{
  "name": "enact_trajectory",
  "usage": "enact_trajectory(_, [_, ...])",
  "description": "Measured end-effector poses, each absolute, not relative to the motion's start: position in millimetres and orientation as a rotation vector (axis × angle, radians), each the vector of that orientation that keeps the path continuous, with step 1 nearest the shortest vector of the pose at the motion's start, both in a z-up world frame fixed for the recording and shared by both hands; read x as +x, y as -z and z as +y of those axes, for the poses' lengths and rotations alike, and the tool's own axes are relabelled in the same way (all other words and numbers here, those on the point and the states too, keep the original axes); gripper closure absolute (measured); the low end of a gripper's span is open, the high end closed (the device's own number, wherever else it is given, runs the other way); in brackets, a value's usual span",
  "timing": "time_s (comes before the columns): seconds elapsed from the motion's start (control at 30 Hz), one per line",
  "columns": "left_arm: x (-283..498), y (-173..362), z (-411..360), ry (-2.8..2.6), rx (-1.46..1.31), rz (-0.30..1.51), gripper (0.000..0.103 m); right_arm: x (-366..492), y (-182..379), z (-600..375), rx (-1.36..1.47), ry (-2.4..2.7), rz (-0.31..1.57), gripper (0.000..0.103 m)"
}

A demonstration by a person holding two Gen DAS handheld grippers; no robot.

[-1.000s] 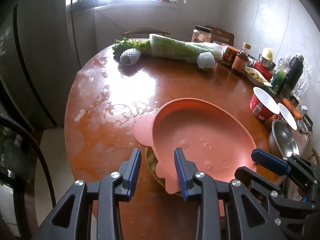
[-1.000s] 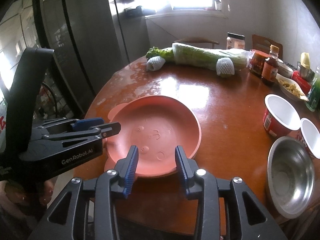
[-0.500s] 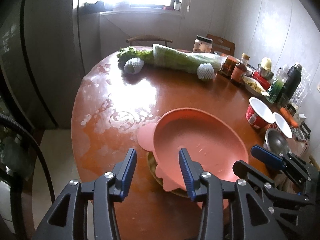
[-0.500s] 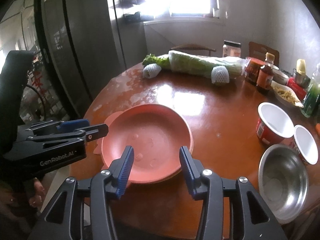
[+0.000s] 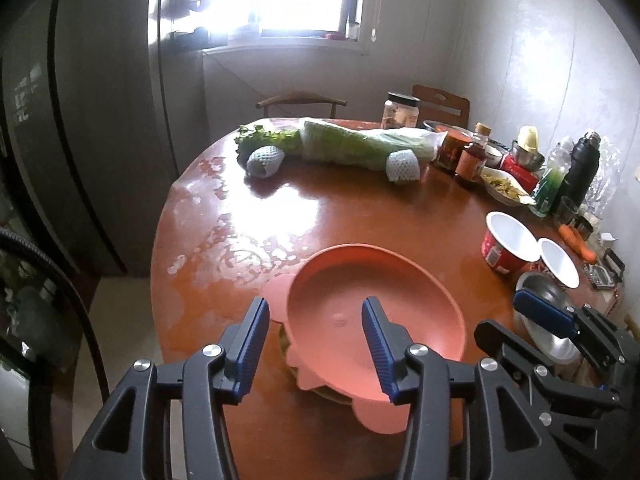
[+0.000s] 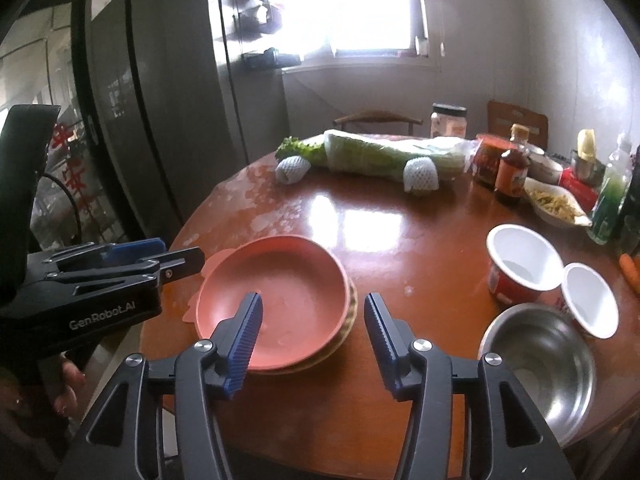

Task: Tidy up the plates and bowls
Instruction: 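Open both grippers and pull them back from the plate stack, then move both grippers to the large steel bowl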

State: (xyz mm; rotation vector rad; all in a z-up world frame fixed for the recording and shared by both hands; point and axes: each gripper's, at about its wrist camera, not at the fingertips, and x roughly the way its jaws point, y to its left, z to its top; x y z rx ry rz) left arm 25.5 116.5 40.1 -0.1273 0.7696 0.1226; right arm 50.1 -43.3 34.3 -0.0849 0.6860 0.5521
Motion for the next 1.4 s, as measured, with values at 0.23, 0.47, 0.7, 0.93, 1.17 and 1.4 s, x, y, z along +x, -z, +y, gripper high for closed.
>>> enact_trajectory(0.23, [21.9,-52.8,93.9,-0.088,-0.124,0.747,0.053,44.0,-46.1,-69.0,-0.056,-0.513,0.640,0.042])
enact_trajectory(0.47, [19.0,-63.3,71.7,-0.062,-0.129,0.729,0.052,37.7,-62.2,-101.6,0.002,-0.486,0.595,0.039])
enact_trajectory(0.7, [18.9,-72.4,38.7,-0.020,-0.128,0.708,0.052,23.9,-75.5,-138.5,0.016,-0.439,0.545,0.035])
enact_trajectory(0.93, [25.8,-72.0,2.4,0.027,-0.121,0.713,0.052,15.7,-78.5,-177.6,0.028,-0.385,0.533,0.034])
enact_trajectory(1.17, [34.1,-64.7,-29.2,0.066,-0.106,0.735,0.052,17.1,-75.3,-213.4,0.046,-0.344,0.545,0.032])
enact_trajectory(1.4, [43.3,-56.9,-49.2,0.079,-0.096,0.757,0.052,27.9,-68.4,-242.4,0.068,-0.309,0.568,0.032])
